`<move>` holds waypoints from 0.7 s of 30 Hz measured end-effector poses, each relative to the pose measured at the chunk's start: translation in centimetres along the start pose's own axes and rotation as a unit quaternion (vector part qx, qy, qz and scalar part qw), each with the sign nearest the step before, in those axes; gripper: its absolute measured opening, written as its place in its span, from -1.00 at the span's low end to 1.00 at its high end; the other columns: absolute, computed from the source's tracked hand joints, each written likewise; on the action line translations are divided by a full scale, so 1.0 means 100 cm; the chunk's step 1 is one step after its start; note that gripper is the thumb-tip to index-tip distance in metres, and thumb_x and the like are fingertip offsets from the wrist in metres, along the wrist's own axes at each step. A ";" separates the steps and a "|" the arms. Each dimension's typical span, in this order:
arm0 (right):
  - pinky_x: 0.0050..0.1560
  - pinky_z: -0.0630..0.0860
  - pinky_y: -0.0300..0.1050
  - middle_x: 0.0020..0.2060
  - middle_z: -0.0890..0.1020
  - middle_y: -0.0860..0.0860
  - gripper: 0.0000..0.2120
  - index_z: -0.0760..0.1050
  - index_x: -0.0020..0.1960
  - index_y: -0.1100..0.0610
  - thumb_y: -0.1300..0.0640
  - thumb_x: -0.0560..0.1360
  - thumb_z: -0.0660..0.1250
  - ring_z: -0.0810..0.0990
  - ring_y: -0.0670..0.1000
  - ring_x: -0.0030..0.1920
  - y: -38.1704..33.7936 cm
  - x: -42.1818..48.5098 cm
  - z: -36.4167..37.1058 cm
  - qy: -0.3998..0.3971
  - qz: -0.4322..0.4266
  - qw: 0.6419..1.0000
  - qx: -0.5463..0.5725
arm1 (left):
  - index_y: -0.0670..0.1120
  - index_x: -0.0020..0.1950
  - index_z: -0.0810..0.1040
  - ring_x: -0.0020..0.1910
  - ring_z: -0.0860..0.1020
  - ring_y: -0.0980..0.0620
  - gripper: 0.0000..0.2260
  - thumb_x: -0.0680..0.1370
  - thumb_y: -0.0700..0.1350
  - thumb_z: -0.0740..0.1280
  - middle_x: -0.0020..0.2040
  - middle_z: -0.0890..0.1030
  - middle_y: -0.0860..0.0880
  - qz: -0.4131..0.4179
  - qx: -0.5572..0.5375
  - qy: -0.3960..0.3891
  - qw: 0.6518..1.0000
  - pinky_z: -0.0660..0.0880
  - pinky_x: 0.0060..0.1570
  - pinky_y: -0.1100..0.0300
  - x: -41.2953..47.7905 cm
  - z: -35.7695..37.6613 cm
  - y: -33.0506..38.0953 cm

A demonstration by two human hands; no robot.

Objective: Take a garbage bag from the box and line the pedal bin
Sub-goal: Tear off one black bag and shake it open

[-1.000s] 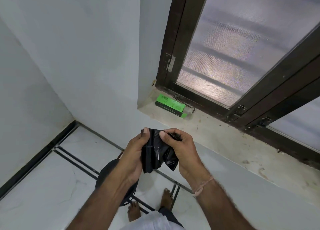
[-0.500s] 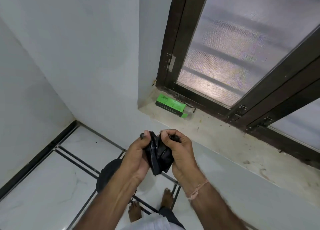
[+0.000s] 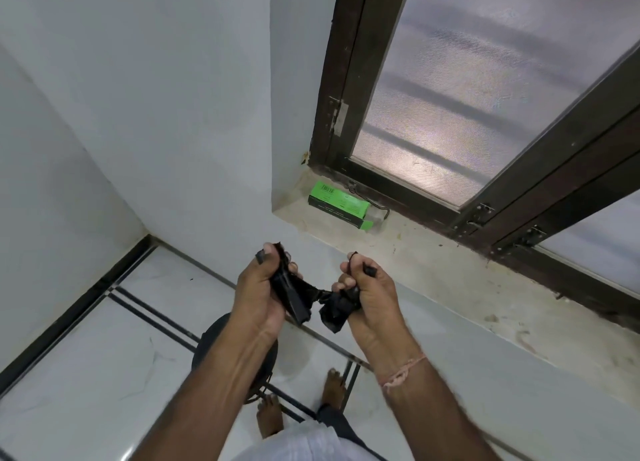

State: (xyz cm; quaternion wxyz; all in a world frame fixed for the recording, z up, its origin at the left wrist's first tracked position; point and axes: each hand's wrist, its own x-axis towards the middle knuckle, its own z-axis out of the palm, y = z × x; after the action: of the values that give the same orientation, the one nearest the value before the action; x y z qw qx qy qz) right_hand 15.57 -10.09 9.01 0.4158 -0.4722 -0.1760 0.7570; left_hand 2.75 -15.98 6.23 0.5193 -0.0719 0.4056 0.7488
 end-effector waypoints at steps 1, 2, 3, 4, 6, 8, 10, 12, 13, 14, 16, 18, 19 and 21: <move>-0.50 0.42 -0.27 -0.29 0.54 0.12 -0.81 0.51 -0.10 0.21 0.41 0.62 0.24 0.39 -0.12 -0.58 -0.002 0.002 -0.001 -0.002 -0.003 1.000 -0.014 | -0.14 -0.09 0.51 -0.42 0.54 0.10 -0.80 0.67 -0.05 0.30 -0.30 0.56 -0.02 0.006 0.014 0.005 1.000 0.58 -0.34 0.24 0.002 0.000 0.001; -0.51 0.39 -0.29 -0.27 0.54 0.11 -0.80 0.51 -0.09 0.20 0.42 0.62 0.23 0.37 -0.14 -0.58 -0.005 0.004 -0.003 -0.002 -0.012 1.000 -0.028 | -0.14 -0.08 0.51 -0.42 0.53 0.11 -0.80 0.67 -0.05 0.29 -0.29 0.56 -0.02 0.015 0.021 0.012 1.000 0.57 -0.35 0.25 0.003 -0.003 0.005; -0.52 0.37 -0.30 -0.26 0.55 0.11 -0.80 0.51 -0.08 0.19 0.42 0.63 0.23 0.37 -0.14 -0.57 -0.011 0.007 -0.007 0.002 -0.024 0.999 -0.038 | -0.14 -0.08 0.51 -0.43 0.53 0.12 -0.81 0.68 -0.06 0.28 -0.27 0.55 -0.02 0.028 0.022 0.022 0.999 0.56 -0.37 0.26 0.006 -0.008 0.010; -0.52 0.36 -0.31 -0.25 0.55 0.10 -0.81 0.51 -0.07 0.19 0.41 0.63 0.24 0.37 -0.15 -0.57 -0.018 0.010 -0.014 0.003 -0.037 0.998 -0.044 | -0.13 -0.07 0.50 -0.44 0.52 0.13 -0.81 0.68 -0.06 0.27 -0.25 0.54 -0.03 0.041 0.022 0.031 0.998 0.56 -0.39 0.27 0.009 -0.013 0.016; -0.51 0.34 -0.32 -0.21 0.56 0.09 -0.90 0.52 -0.03 0.20 0.34 0.63 0.28 0.35 -0.14 -0.54 -0.030 0.015 -0.027 -0.017 -0.056 0.996 -0.073 | -0.12 -0.07 0.49 -0.45 0.52 0.14 -0.80 0.70 -0.06 0.25 -0.24 0.53 -0.03 0.055 0.022 0.038 0.997 0.56 -0.40 0.27 0.013 -0.022 0.024; -0.44 0.35 -0.32 -0.11 0.60 0.12 -0.90 0.58 0.04 0.22 0.19 0.59 0.38 0.37 -0.12 -0.46 -0.031 0.011 -0.030 -0.072 -0.067 0.979 -0.179 | -0.11 -0.07 0.49 -0.43 0.54 0.13 -0.80 0.71 -0.06 0.23 -0.28 0.58 -0.01 0.043 0.018 0.027 0.999 0.59 -0.36 0.25 0.014 -0.021 0.020; -0.32 0.45 -0.34 0.03 0.66 0.13 -0.77 0.62 0.17 0.15 0.09 0.55 0.44 0.53 -0.13 -0.33 -0.018 0.003 -0.025 -0.128 -0.068 0.931 -0.336 | -0.10 -0.04 0.49 -0.34 0.56 0.09 -0.83 0.71 -0.08 0.21 -0.27 0.62 0.00 0.021 0.002 -0.004 1.000 0.61 -0.23 0.18 0.015 -0.011 0.012; -0.13 0.53 -0.41 0.04 0.71 0.01 -0.67 0.61 0.26 0.02 0.07 0.52 0.52 0.65 -0.27 -0.15 0.003 -0.002 -0.016 -0.179 -0.085 0.880 -0.431 | -0.09 -0.04 0.50 -0.23 0.60 0.04 -0.84 0.71 -0.12 0.20 -0.26 0.61 0.00 0.000 -0.023 -0.031 0.999 0.60 -0.11 0.12 0.016 0.003 0.005; -0.02 0.57 -0.36 0.04 0.73 -0.04 -0.63 0.62 0.26 -0.04 0.04 0.48 0.56 0.68 -0.26 -0.06 0.013 -0.001 -0.013 -0.195 -0.108 0.863 -0.454 | -0.08 -0.04 0.51 -0.18 0.62 0.03 -0.83 0.71 -0.14 0.20 -0.26 0.60 0.00 -0.011 -0.032 -0.029 0.999 0.62 -0.10 0.10 0.016 0.008 0.003; 0.06 0.60 -0.27 0.03 0.74 -0.08 -0.63 0.64 0.23 -0.07 0.02 0.44 0.58 0.70 -0.20 0.00 0.019 0.002 -0.012 -0.190 -0.136 0.853 -0.467 | -0.07 -0.05 0.52 -0.15 0.65 0.02 -0.82 0.71 -0.14 0.20 -0.25 0.59 -0.01 -0.020 -0.040 -0.024 0.999 0.64 -0.11 0.08 0.017 0.013 0.002; 0.01 0.61 -0.18 -0.06 0.75 -0.09 -0.72 0.68 0.17 -0.01 0.07 0.47 0.55 0.71 -0.15 -0.07 0.015 0.009 -0.010 -0.161 -0.165 0.866 -0.443 | -0.08 -0.02 0.54 -0.14 0.68 0.02 -0.83 0.71 -0.15 0.20 -0.21 0.59 -0.02 -0.029 -0.037 -0.038 0.998 0.62 -0.02 0.06 0.019 0.017 0.002; -0.26 0.48 -0.22 -0.24 0.68 -0.03 -0.83 0.70 0.14 0.06 0.13 0.56 0.47 0.55 -0.12 -0.34 -0.001 0.015 -0.013 -0.129 -0.131 0.910 -0.372 | -0.10 0.08 0.56 -0.10 0.67 0.02 -0.86 0.67 -0.11 0.22 -0.14 0.62 -0.02 -0.020 0.021 -0.085 0.996 0.56 0.10 0.06 0.023 0.018 0.000; -0.34 0.41 -0.22 -0.29 0.64 0.02 -0.85 0.70 0.13 0.07 0.13 0.59 0.44 0.46 -0.09 -0.41 -0.009 0.018 -0.015 -0.124 -0.115 0.925 -0.340 | -0.11 0.13 0.55 -0.06 0.66 0.02 -0.84 0.64 -0.08 0.25 -0.09 0.63 -0.03 -0.009 0.068 -0.105 0.992 0.56 0.12 0.07 0.026 0.018 -0.002; -0.39 0.38 -0.23 -0.31 0.62 0.06 -0.86 0.70 0.13 0.10 0.13 0.62 0.40 0.40 -0.07 -0.44 -0.021 0.023 -0.021 -0.122 -0.113 0.936 -0.311 | -0.11 0.19 0.56 0.05 0.65 -0.01 -0.75 0.58 -0.03 0.29 0.01 0.66 -0.05 0.022 0.180 -0.130 0.975 0.58 0.11 0.10 0.032 0.018 -0.008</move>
State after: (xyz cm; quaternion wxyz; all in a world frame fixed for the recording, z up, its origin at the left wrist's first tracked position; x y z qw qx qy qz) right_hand 17.84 -7.27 8.08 0.3063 -0.4591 -0.5046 0.6639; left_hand 2.61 -12.35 5.34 0.5552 0.1293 0.4644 0.6778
